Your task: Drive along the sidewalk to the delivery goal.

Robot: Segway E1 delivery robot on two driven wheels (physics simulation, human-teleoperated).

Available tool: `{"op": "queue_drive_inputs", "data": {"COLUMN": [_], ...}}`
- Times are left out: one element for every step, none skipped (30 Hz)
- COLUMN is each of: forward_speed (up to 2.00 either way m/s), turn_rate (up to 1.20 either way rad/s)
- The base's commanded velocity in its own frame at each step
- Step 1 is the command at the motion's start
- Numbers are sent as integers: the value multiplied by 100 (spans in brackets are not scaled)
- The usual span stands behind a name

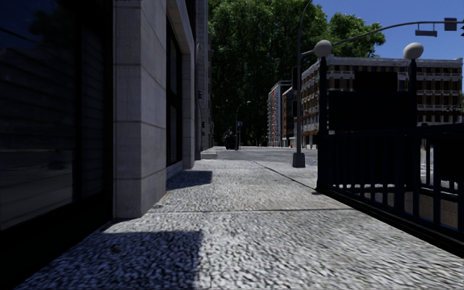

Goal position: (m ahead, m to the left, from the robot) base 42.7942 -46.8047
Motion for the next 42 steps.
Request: {"op": "queue_drive_inputs", "data": {"forward_speed": [200,200,200,200,200,200,200,200,200,200,200,200,200,200,200,200,200,200,200,200,200,200,200,200,200,200,200,200,200,200,200,200,200,197,190,181,168,168,158,151,148,148], "turn_rate": [0,0,0,0,0,0,0,0,0,0,0,0,0,0,0,0,0,0,0,0,0,0,0,0,0,0,0,0,0,0,0,0,-14,-22,-24,-24,-29,-29,-39,-47,-49,-49]}}
